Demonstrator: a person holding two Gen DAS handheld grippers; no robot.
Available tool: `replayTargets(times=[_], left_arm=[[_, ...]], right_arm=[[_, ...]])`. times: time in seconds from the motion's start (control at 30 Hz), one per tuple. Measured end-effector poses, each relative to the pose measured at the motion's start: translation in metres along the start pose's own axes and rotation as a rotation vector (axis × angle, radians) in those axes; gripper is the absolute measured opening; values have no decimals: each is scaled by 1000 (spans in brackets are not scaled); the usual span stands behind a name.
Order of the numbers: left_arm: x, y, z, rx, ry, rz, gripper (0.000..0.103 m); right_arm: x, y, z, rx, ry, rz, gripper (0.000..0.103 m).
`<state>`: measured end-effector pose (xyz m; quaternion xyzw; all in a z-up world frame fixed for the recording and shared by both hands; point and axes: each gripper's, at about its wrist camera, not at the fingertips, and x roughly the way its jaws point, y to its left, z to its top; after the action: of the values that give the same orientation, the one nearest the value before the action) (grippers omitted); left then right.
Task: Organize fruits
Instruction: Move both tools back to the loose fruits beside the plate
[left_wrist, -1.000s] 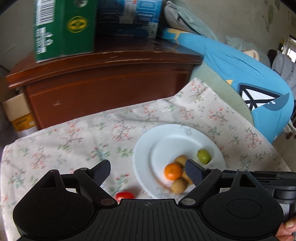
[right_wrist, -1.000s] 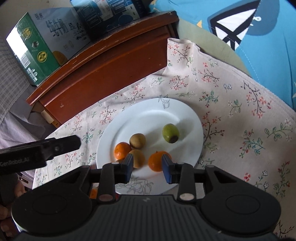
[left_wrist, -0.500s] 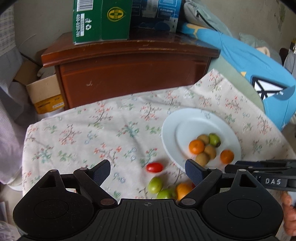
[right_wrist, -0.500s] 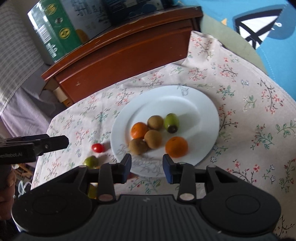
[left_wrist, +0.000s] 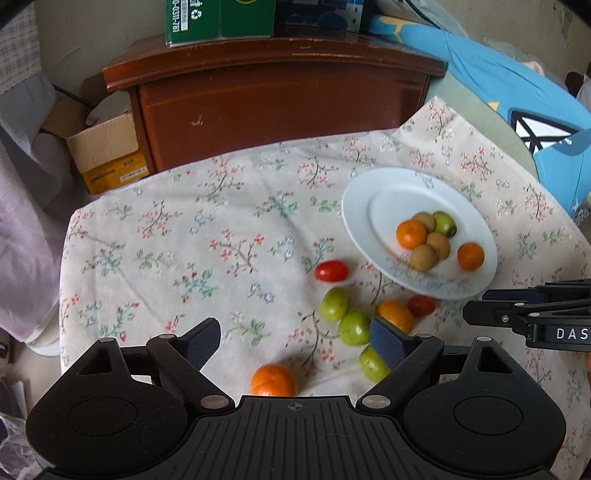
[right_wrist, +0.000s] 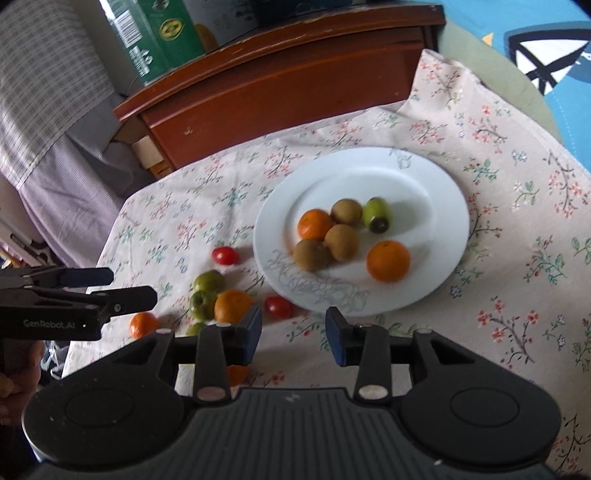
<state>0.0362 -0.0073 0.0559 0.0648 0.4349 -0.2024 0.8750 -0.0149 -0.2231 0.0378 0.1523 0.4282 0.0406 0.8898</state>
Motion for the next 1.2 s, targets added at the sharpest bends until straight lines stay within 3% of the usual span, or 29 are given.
replayTargets(times=[0.53, 1.07, 1.2], left_arm=[[17, 11, -27, 20, 56, 23, 89], [28, 12, -37, 29, 41, 31, 88], [30, 12, -38, 32, 46, 25, 81]], right_arm=[[14, 29, -19, -116, 88, 73, 40], [30, 38, -24, -148, 123, 85, 44], [32, 40, -24, -160, 124, 82, 44]])
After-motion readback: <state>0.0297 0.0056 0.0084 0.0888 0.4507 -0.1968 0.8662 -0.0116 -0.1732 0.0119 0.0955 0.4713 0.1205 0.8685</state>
